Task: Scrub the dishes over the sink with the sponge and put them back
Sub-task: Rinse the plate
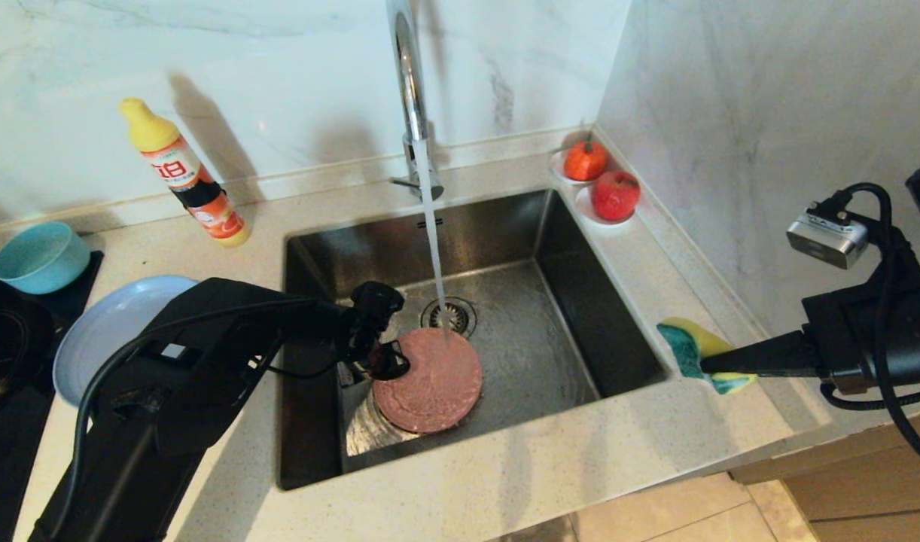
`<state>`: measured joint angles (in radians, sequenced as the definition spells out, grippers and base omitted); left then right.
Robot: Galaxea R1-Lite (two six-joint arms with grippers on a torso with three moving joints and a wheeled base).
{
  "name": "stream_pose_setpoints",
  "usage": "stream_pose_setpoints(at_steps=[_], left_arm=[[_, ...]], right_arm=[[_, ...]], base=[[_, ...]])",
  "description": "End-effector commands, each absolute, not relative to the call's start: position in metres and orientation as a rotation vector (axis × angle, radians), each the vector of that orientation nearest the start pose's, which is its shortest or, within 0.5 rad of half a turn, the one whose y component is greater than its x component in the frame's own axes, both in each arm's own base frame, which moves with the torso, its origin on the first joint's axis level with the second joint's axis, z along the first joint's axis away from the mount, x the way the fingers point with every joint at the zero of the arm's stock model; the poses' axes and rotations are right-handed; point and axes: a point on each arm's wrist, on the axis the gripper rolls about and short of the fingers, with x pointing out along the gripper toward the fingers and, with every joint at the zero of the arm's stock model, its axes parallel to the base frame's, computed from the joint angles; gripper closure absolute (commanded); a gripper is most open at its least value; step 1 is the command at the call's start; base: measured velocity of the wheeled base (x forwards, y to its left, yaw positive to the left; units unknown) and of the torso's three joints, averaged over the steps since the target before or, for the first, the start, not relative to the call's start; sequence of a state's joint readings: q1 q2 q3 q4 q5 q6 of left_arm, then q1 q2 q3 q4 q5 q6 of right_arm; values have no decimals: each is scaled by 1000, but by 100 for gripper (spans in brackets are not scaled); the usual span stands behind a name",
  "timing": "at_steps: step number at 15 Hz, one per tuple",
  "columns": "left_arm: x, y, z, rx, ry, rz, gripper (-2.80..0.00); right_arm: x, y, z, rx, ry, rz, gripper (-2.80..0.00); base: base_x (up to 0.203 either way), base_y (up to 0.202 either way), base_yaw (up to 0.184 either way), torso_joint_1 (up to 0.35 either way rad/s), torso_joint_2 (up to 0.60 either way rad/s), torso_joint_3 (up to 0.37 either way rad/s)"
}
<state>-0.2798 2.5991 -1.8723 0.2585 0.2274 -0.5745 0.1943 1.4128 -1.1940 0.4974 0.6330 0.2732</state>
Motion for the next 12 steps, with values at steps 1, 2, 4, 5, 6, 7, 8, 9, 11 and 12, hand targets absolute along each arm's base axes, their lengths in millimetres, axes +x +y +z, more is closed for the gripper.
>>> stream_pose_setpoints(at_steps=[1,2,4,5,6,7,8,9,11,12], left_arm=[[477,-131,6,-286,932,230,0],[477,-131,6,-286,932,230,0],[477,-131,7,-287,931,229,0],[477,-131,7,-287,931,229,0],[477,-131,7,-287,931,229,0],[477,-131,7,-287,931,229,0],[477,-131,7,-287,931,229,0],[477,-131,7,-287,931,229,0],[477,-131,6,-286,932,230,0],[477,-131,7,-287,931,229,0]], right_arm=[[209,55,265,411,838,691,0],[209,55,265,412,839,692,0],[208,55,266,411,836,693,0],[208,55,266,411,836,693,0],[208,55,266,411,836,693,0],[208,55,266,411,836,694,0],[208,55,266,411,836,693,0],[208,55,266,412,837,694,0],[209,55,265,417,842,701,0],[210,55,265,416,841,702,0]], base=[[0,0,0,0,0,0],[0,0,0,0,0,0],[0,0,0,0,0,0],[0,0,0,0,0,0],[0,0,0,0,0,0],[0,0,0,0,0,0],[0,0,0,0,0,0],[0,0,0,0,0,0],[0,0,0,0,0,0],[0,0,0,0,0,0]])
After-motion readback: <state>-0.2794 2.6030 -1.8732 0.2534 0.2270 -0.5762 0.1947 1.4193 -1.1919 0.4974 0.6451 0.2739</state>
